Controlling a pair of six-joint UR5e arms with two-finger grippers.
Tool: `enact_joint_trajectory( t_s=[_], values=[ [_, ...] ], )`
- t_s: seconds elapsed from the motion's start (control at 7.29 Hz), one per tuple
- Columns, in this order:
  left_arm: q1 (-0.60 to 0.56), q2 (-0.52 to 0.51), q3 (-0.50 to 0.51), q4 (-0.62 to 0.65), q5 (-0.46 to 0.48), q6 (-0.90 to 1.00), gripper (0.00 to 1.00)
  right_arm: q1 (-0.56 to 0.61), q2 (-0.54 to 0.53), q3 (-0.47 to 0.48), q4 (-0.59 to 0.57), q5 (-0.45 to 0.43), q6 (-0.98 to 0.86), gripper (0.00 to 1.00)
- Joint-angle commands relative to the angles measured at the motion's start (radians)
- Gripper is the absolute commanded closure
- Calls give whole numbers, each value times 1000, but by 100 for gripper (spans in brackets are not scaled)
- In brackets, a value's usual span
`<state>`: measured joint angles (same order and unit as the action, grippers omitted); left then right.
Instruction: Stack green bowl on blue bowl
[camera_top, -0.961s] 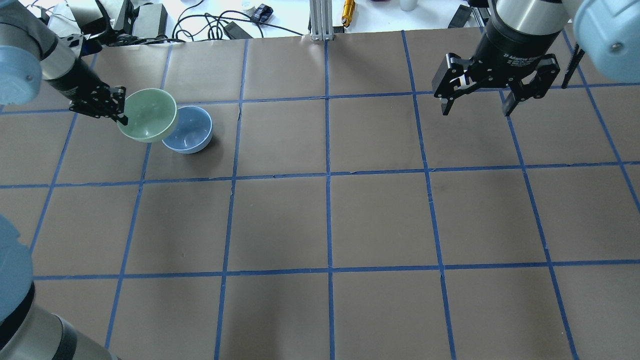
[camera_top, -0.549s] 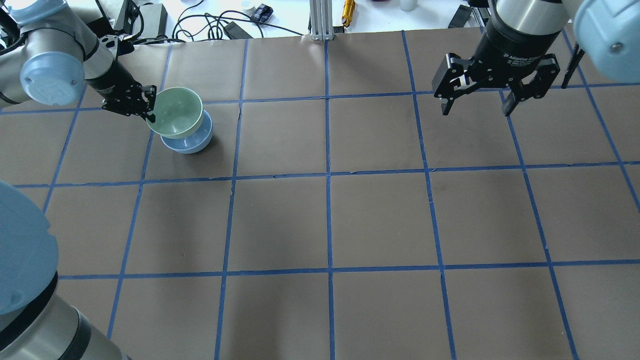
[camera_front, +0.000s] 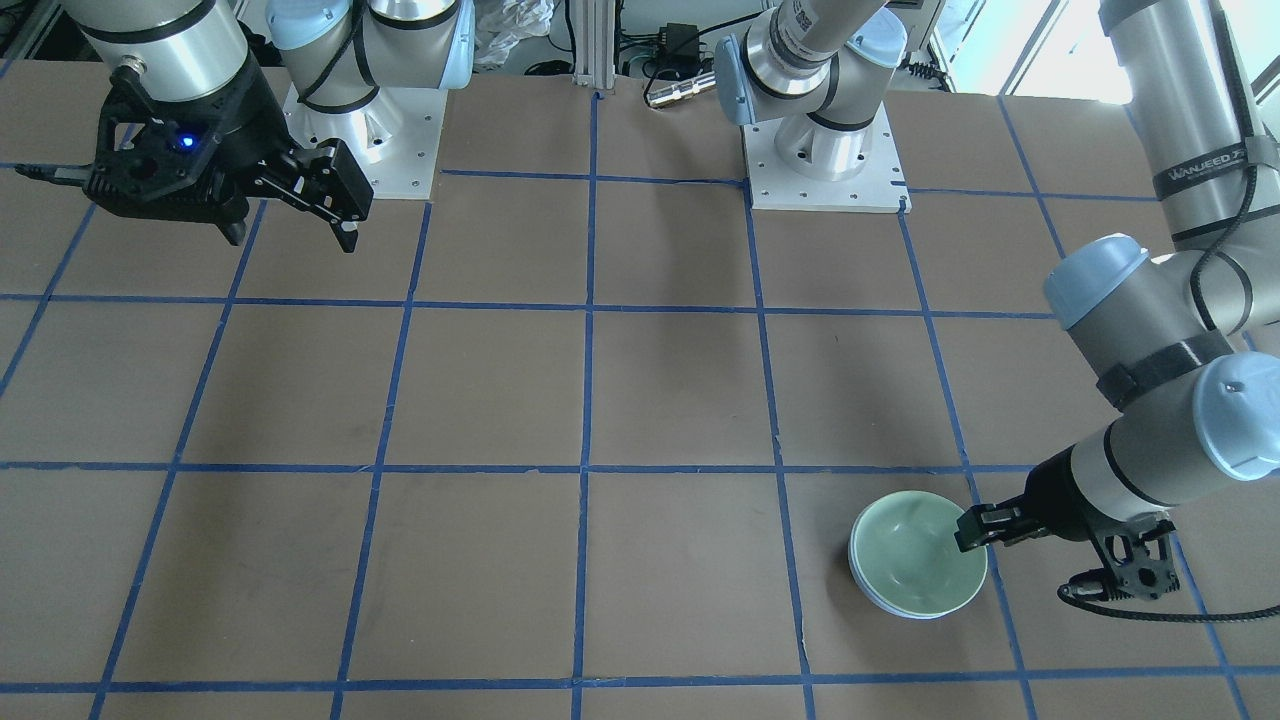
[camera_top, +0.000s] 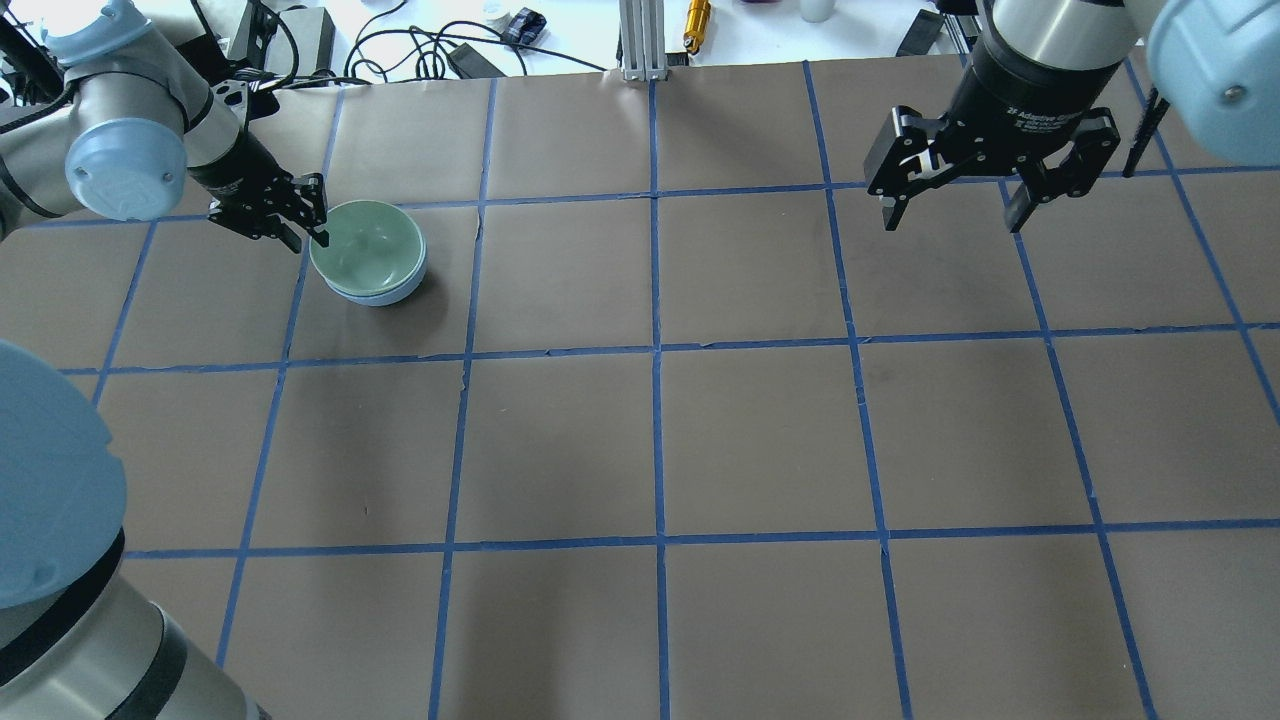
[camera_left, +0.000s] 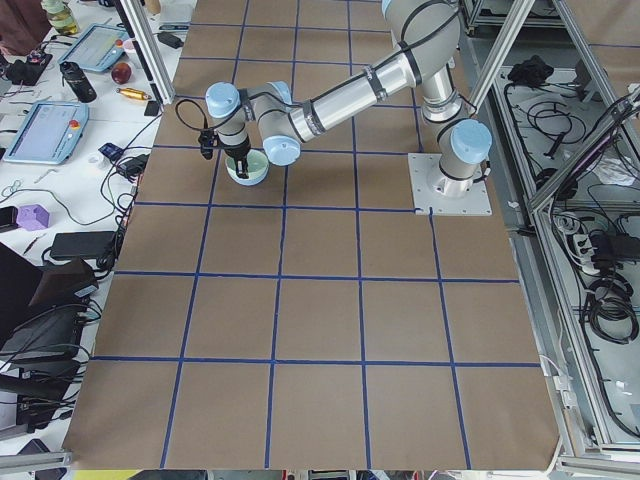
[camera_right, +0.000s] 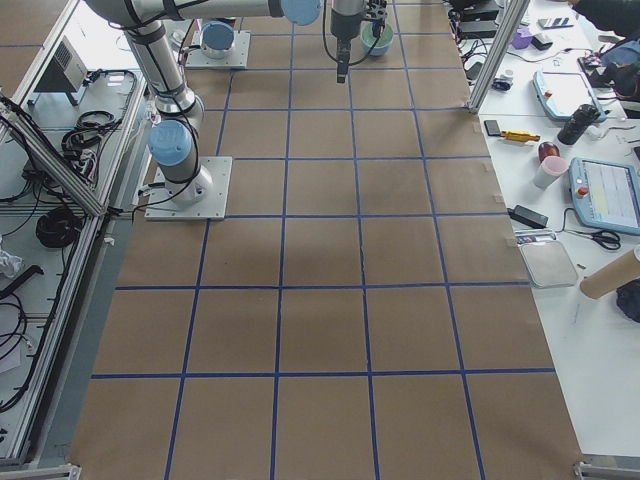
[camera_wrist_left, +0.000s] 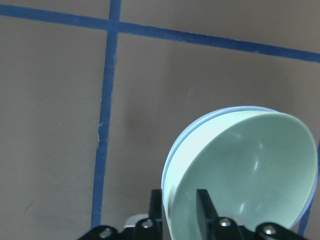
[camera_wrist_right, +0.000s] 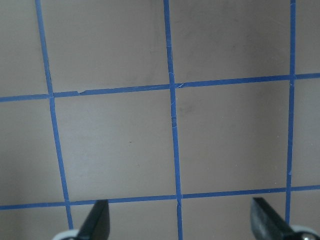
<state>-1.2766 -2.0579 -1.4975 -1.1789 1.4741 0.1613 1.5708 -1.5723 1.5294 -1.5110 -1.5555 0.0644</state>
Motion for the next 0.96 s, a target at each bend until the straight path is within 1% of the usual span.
enact_joint_trajectory(
  t_s=[0.0,0.27,0.41,0.55,0.69,0.82],
  values=[
    [-61,101,9,-122,11,-11,0,0,0,0,-2,0,0,0],
    [-101,258,6,-276,21,-11,0,0,0,0,-2,0,0,0],
    [-140,330,6,-313,73,-11,0,0,0,1,0,0,0,0],
    [-208,399,-4,-356,86,-55,0,0,0,0,0,0,0,0],
    [-269,441,-3,-363,91,-142,0,0,0,0,0,0,0,0],
    [-323,461,-4,-378,95,-181,0,0,0,0,0,0,0,0]
  ],
)
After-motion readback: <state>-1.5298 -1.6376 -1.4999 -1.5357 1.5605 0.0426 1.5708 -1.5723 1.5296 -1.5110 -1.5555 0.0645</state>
